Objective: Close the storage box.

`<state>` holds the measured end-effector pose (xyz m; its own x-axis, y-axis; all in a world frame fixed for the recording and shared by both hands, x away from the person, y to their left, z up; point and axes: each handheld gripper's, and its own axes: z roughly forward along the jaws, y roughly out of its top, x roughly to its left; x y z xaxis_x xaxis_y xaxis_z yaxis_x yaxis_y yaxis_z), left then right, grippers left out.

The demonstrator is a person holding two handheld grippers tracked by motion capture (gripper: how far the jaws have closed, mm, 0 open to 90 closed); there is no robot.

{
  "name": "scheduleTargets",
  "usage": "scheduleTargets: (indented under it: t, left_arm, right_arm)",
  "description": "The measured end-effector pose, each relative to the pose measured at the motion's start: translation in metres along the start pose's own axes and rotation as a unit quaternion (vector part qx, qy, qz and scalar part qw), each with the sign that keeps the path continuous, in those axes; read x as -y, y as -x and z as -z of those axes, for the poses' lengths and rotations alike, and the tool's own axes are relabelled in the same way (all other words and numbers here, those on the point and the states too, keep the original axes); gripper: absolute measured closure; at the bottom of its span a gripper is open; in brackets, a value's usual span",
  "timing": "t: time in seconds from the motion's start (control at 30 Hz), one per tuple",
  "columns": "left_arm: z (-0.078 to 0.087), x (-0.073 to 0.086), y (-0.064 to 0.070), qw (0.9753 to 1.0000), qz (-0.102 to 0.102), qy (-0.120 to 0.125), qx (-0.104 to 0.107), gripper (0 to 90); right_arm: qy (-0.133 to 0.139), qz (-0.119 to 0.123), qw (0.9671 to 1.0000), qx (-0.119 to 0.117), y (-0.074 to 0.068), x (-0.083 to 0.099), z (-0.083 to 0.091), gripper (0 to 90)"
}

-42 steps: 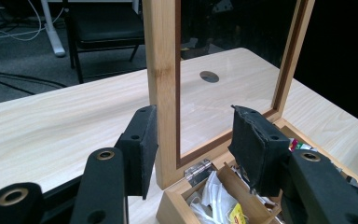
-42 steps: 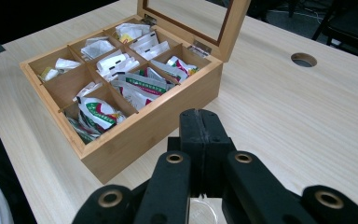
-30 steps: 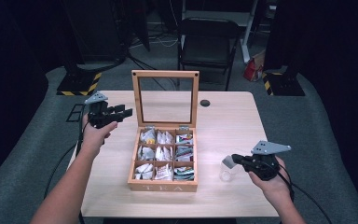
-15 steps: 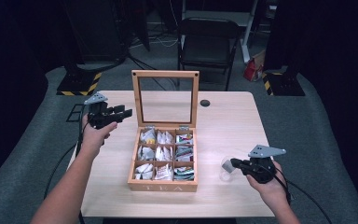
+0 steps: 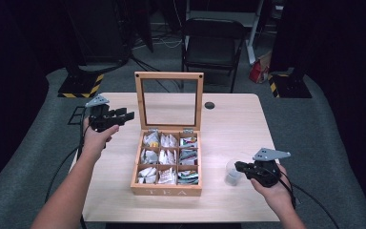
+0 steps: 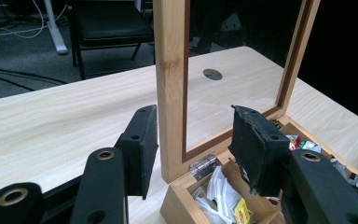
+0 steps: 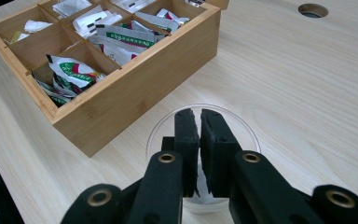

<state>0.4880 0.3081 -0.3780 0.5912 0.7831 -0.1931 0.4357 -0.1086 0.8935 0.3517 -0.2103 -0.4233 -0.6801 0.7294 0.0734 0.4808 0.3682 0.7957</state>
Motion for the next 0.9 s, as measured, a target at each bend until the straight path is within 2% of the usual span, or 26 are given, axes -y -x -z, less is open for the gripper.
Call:
scheduleTargets:
  t: [0.27, 0.43, 0.67, 0.9]
  left_arm:
    - [-0.002, 0.001, 0.000, 1.0000, -0.001, -0.002, 0.001, 50.6]
    - [-0.002, 0.001, 0.000, 1.0000, -0.001, -0.003, 0.002, 50.6]
    - [0.002, 0.002, -0.004, 1.0000, 0.005, 0.000, -0.004, 50.6]
    - [0.004, 0.002, -0.005, 1.0000, 0.002, -0.002, -0.003, 50.6]
  right_arm:
    - [0.010, 0.002, 0.9999, 0.000, 0.000, -0.007, 0.001, 84.9]
    - [0.011, 0.011, 0.9999, 0.002, 0.000, -0.017, -0.001, 82.2]
    - [0.026, 0.020, 0.9995, -0.003, -0.002, -0.037, -0.005, 78.6]
    - [0.026, 0.025, 0.9993, -0.008, -0.004, -0.054, -0.015, 76.2]
